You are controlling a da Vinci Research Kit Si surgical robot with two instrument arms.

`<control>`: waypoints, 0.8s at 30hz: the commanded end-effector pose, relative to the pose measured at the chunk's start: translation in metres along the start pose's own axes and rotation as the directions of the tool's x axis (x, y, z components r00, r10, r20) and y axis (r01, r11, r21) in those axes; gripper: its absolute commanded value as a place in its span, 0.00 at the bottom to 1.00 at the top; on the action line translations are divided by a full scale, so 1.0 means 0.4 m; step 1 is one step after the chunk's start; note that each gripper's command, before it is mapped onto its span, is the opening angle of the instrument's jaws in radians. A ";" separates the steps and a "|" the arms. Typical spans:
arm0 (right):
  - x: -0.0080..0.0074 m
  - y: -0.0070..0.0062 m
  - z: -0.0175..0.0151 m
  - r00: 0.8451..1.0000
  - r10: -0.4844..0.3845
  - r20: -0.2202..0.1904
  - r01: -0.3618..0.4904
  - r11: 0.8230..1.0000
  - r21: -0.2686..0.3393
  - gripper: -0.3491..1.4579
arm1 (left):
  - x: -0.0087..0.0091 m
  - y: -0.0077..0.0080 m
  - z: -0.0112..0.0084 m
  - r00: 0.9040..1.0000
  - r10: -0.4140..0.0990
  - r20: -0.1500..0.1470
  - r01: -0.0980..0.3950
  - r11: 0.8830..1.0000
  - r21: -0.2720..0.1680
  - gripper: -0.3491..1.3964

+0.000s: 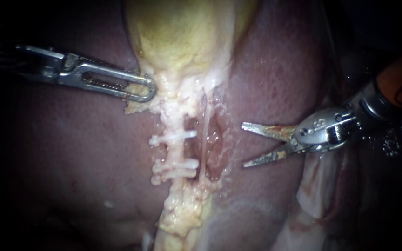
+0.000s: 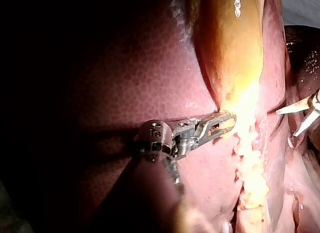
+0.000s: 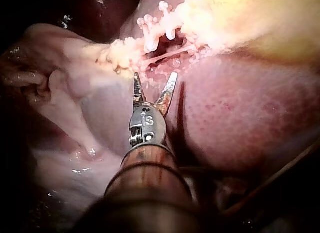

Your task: Go to the cutting position left tube

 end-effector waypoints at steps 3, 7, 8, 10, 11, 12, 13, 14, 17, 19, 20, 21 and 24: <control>0.0000 0.0000 0.0001 1.000 0.000 0.000 0.000 1.000 0.000 0.98 | 0.0002 0.0013 -0.0012 1.000 -0.002 0.001 0.002 1.000 -0.002 0.00; 0.0001 0.0000 0.0003 1.000 0.001 -0.001 -0.001 1.000 0.002 0.98 | 0.0019 0.0047 -0.0056 1.000 -0.009 0.009 0.009 1.000 -0.012 0.00; 0.0002 0.0000 0.0003 1.000 0.001 -0.001 -0.001 1.000 0.002 0.98 | 0.0028 0.0058 -0.0074 1.000 -0.012 0.008 0.012 1.000 -0.012 0.00; 0.0002 0.0000 0.0004 1.000 0.001 -0.002 -0.001 1.000 0.005 0.98 | 0.0042 0.0076 -0.0104 1.000 -0.017 0.004 0.017 1.000 -0.008 0.00; 0.0002 0.0000 0.0004 1.000 0.001 -0.002 -0.001 1.000 0.005 0.98 | 0.0047 0.0085 -0.0118 1.000 -0.020 -0.003 0.020 1.000 -0.010 0.00; 0.0003 0.0000 0.0004 1.000 0.001 -0.003 -0.001 1.000 0.008 0.98 | 0.0052 0.0097 -0.0135 1.000 -0.023 -0.011 0.023 1.000 -0.010 0.00; 0.0004 -0.0001 0.0004 1.000 0.001 -0.003 -0.001 1.000 0.008 0.98 | 0.0055 0.0104 -0.0146 1.000 -0.025 -0.016 0.024 1.000 -0.013 0.00; 0.0004 -0.0001 0.0004 1.000 0.001 -0.004 -0.001 1.000 0.011 0.98 | 0.0058 0.0112 -0.0155 1.000 -0.020 -0.019 0.020 1.000 -0.010 0.00; 0.0009 -0.0003 0.0006 1.000 0.001 -0.006 -0.001 1.000 0.016 0.98 | 0.0060 0.0121 -0.0160 1.000 -0.016 -0.024 0.016 1.000 -0.013 0.00; 0.0014 -0.0005 0.0009 1.000 0.002 -0.006 -0.001 1.000 0.025 0.98 | 0.0060 0.0122 -0.0157 1.000 -0.017 -0.025 0.016 1.000 -0.013 0.00; 0.0018 -0.0008 0.0011 1.000 0.003 -0.013 -0.002 0.999 0.038 0.98 | 0.0060 0.0122 -0.0157 1.000 -0.017 -0.025 0.016 1.000 -0.013 0.00; 0.0022 -0.0010 0.0014 1.000 0.004 -0.020 -0.003 0.999 0.048 0.98 | 0.0060 0.0122 -0.0156 1.000 -0.017 -0.025 0.016 1.000 -0.013 0.00; 0.0039 -0.0019 0.0030 0.999 0.007 -0.053 -0.003 0.997 0.083 0.98 | 0.0060 0.0122 -0.0157 1.000 -0.017 -0.025 0.016 1.000 -0.013 0.00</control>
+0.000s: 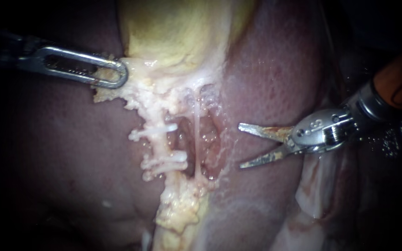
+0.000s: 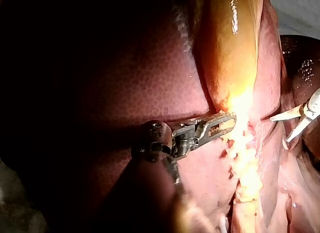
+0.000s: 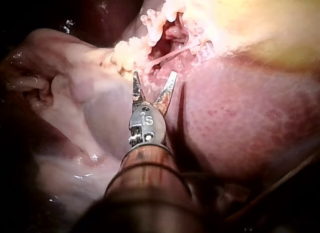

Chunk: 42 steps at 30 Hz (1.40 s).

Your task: Go to the cutting position left tube

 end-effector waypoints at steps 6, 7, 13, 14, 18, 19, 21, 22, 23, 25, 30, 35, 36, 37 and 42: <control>0.0024 -0.0011 0.0059 0.995 0.074 -0.066 -0.070 0.995 0.071 0.99 | -0.0001 -0.0001 0.0000 1.000 0.000 0.000 0.000 1.000 0.001 0.00; 0.0025 -0.0012 0.0069 0.994 0.081 -0.070 -0.075 0.994 0.078 0.99 | -0.0001 0.0000 0.0000 1.000 0.000 0.000 0.000 1.000 0.001 0.00; 0.0017 -0.0015 0.0147 0.990 0.108 -0.087 -0.096 0.987 0.128 0.99 | -0.0002 0.0002 0.0001 1.000 0.000 -0.001 0.000 1.000 0.002 0.00; 0.0014 -0.0015 0.0157 0.990 0.109 -0.091 -0.096 0.986 0.137 0.99 | -0.0002 0.0002 0.0001 1.000 0.000 -0.001 0.000 1.000 0.002 0.00; -0.0007 -0.0008 0.0198 0.988 0.121 -0.093 -0.105 0.981 0.162 0.99 | -0.0002 0.0004 0.0002 1.000 -0.001 -0.001 0.001 1.000 0.002 0.00; -0.0013 -0.0005 0.0204 0.987 0.129 -0.092 -0.113 0.980 0.166 0.99 | -0.0003 0.0004 0.0002 1.000 0.000 -0.001 0.000 1.000 0.002 0.00; -0.0027 0.0004 0.0213 0.987 0.136 -0.090 -0.119 0.978 0.170 0.99 | -0.0003 0.0003 0.0003 1.000 0.000 -0.001 0.000 1.000 0.002 0.00; -0.0034 0.0010 0.0216 0.987 0.136 -0.090 -0.119 0.978 0.170 0.99 | -0.0004 0.0003 0.0003 1.000 0.000 -0.001 0.000 1.000 0.002 0.00; -0.0040 0.0015 0.0218 0.987 0.135 -0.090 -0.119 0.978 0.169 0.99 | -0.0004 0.0003 0.0003 1.000 0.000 -0.002 0.000 1.000 0.003 0.00; -0.0052 0.0030 0.0221 0.986 0.140 -0.089 -0.124 0.978 0.170 0.99 | -0.0005 0.0003 0.0004 1.000 0.000 -0.002 0.000 1.000 0.003 0.00; -0.0066 0.0052 0.0225 0.985 0.141 -0.100 -0.120 0.974 0.191 0.99 | -0.0005 0.0003 0.0005 1.000 0.000 -0.002 0.000 1.000 0.003 0.00; -0.0063 0.0059 0.0235 0.983 0.126 -0.134 -0.091 0.967 0.239 0.99 | -0.0005 0.0002 0.0005 1.000 0.000 -0.002 0.000 1.000 0.003 0.00; -0.0061 0.0060 0.0238 0.983 0.121 -0.141 -0.084 0.965 0.248 0.99 | -0.0005 0.0002 0.0006 1.000 0.000 -0.002 0.000 1.000 0.003 0.00; -0.0058 0.0062 0.0243 0.981 0.117 -0.152 -0.074 0.963 0.259 0.99 | -0.0005 0.0001 0.0006 1.000 0.000 -0.002 0.000 1.000 0.003 0.00; -0.0039 0.0067 0.0273 0.975 0.100 -0.200 -0.035 0.952 0.304 0.99 | -0.0006 0.0001 0.0007 1.000 0.000 -0.002 0.000 1.000 0.003 0.00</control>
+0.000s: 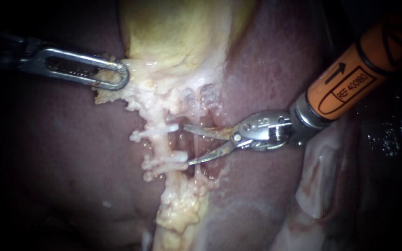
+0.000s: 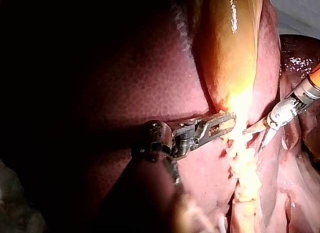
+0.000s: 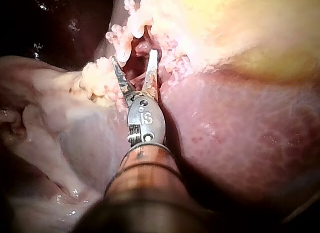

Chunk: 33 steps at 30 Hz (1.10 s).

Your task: Go to the cutting position left tube

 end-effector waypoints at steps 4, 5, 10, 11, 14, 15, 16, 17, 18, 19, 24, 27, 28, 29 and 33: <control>0.0016 0.0002 0.0029 0.999 -0.022 -0.034 0.024 0.999 0.042 0.98 | 0.0000 0.0000 0.0000 1.000 0.000 0.000 0.000 1.000 0.000 0.00; 0.0020 0.0000 0.0034 0.999 -0.026 -0.040 0.028 0.998 0.051 0.98 | 0.0000 0.0000 0.0000 1.000 0.000 0.000 0.000 1.000 0.000 0.00; 0.0040 -0.0015 0.0058 0.998 -0.044 -0.047 0.048 0.994 0.095 0.94 | 0.0001 -0.0001 0.0001 1.000 0.000 0.000 0.000 1.000 0.000 0.00; 0.0045 -0.0019 0.0063 0.998 -0.047 -0.048 0.052 0.993 0.104 0.92 | 0.0001 -0.0001 0.0001 1.000 0.000 0.000 0.000 1.000 0.000 0.00; 0.0057 -0.0023 0.0081 0.997 -0.054 -0.049 0.059 0.992 0.108 0.92 | 0.0001 -0.0001 0.0001 1.000 0.000 0.000 0.000 1.000 0.000 0.00; 0.0061 -0.0023 0.0088 0.997 -0.055 -0.049 0.060 0.993 0.106 0.92 | 0.0001 -0.0001 0.0002 1.000 0.000 0.000 0.000 1.000 0.000 0.00; 0.0066 -0.0020 0.0098 0.997 -0.054 -0.049 0.059 0.993 0.105 0.92 | 0.0001 -0.0001 0.0003 1.000 0.000 0.000 0.000 1.000 0.000 0.00; 0.0069 -0.0018 0.0106 0.998 -0.048 -0.048 0.053 0.994 0.100 0.91 | 0.0001 -0.0001 0.0003 1.000 0.000 0.000 0.000 1.000 0.000 0.00; 0.0073 -0.0015 0.0113 0.998 -0.042 -0.047 0.046 0.995 0.090 0.92 | 0.0000 -0.0001 0.0004 1.000 0.000 0.000 0.000 1.000 0.001 0.00; 0.0076 -0.0011 0.0121 0.998 -0.035 -0.049 0.039 0.996 0.079 0.93 | 0.0000 -0.0001 0.0005 1.000 0.000 -0.001 0.000 1.000 0.001 0.00; 0.0089 0.0001 0.0151 0.997 0.039 -0.060 -0.035 0.997 0.067 0.93 | -0.0001 -0.0002 0.0006 1.000 0.000 -0.001 0.000 1.000 0.001 0.00; 0.0097 0.0003 0.0165 0.995 0.075 -0.061 -0.072 0.996 0.057 0.93 | 0.0000 -0.0003 0.0006 1.000 0.001 -0.001 -0.001 1.000 0.001 0.00; 0.0100 0.0003 0.0169 0.994 0.087 -0.060 -0.084 0.995 0.056 0.93 | 0.0000 -0.0003 0.0006 1.000 0.001 -0.001 -0.001 1.000 0.001 0.00; 0.0103 0.0002 0.0173 0.994 0.093 -0.063 -0.090 0.994 0.056 0.93 | -0.0001 -0.0003 0.0006 1.000 0.001 -0.001 -0.001 1.000 0.001 0.00; 0.0115 -0.0003 0.0190 0.990 0.124 -0.070 -0.120 0.991 0.056 0.94 | 0.0000 -0.0003 0.0006 1.000 0.000 -0.001 0.000 1.000 0.001 0.00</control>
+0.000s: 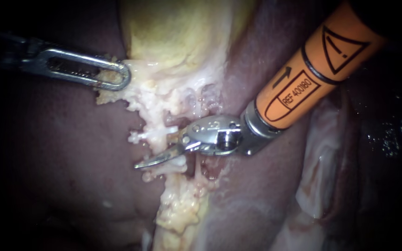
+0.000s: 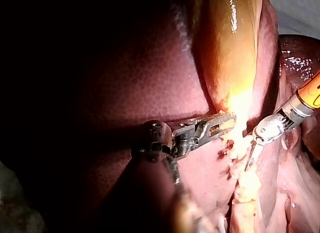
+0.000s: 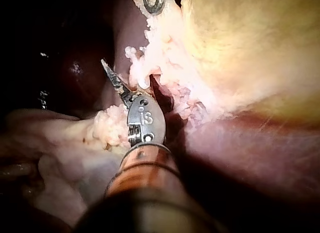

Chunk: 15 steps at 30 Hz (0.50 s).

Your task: Go to the cutting position left tube

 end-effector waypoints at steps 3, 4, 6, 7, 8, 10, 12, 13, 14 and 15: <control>0.0008 -0.0002 0.0016 1.000 0.018 0.001 -0.018 1.000 -0.001 0.94 | 0.0000 0.0000 0.0001 1.000 0.000 0.000 0.000 1.000 0.000 0.00; 0.0010 -0.0002 0.0020 1.000 0.018 0.001 -0.018 1.000 -0.002 0.94 | 0.0001 0.0000 0.0001 1.000 0.000 0.000 0.000 1.000 0.000 0.00; 0.0013 -0.0003 0.0028 1.000 0.018 -0.002 -0.018 1.000 -0.003 0.94 | 0.0001 0.0000 0.0001 1.000 0.000 0.000 0.000 1.000 0.000 0.00; 0.0014 -0.0003 0.0032 1.000 0.023 -0.002 -0.023 1.000 -0.003 0.94 | 0.0001 0.0000 0.0001 1.000 0.000 0.000 0.000 1.000 0.000 0.00; 0.0015 -0.0003 0.0035 1.000 0.029 -0.002 -0.029 1.000 -0.003 0.94 | 0.0001 0.0000 0.0001 1.000 0.000 0.000 0.000 1.000 0.000 0.00; 0.0016 -0.0003 0.0040 1.000 0.029 -0.002 -0.029 1.000 -0.004 0.94 | 0.0001 0.0000 0.0002 1.000 0.000 0.000 0.000 1.000 0.000 0.00; 0.0017 -0.0005 0.0042 1.000 0.029 -0.004 -0.029 1.000 -0.003 0.94 | 0.0001 0.0000 0.0002 1.000 0.000 0.000 0.000 1.000 0.000 0.00; 0.0018 -0.0007 0.0042 1.000 0.029 -0.004 -0.029 1.000 -0.002 0.94 | 0.0001 0.0000 0.0002 1.000 0.000 0.000 0.000 1.000 0.000 0.00; 0.0019 -0.0010 0.0043 1.000 0.028 -0.004 -0.028 1.000 -0.002 0.94 | 0.0001 0.0000 0.0003 1.000 0.000 0.000 0.000 1.000 0.000 0.00; 0.0019 -0.0014 0.0043 1.000 0.028 -0.004 -0.028 1.000 -0.001 0.95 | 0.0001 0.0000 0.0003 1.000 0.000 0.000 0.000 1.000 0.000 0.00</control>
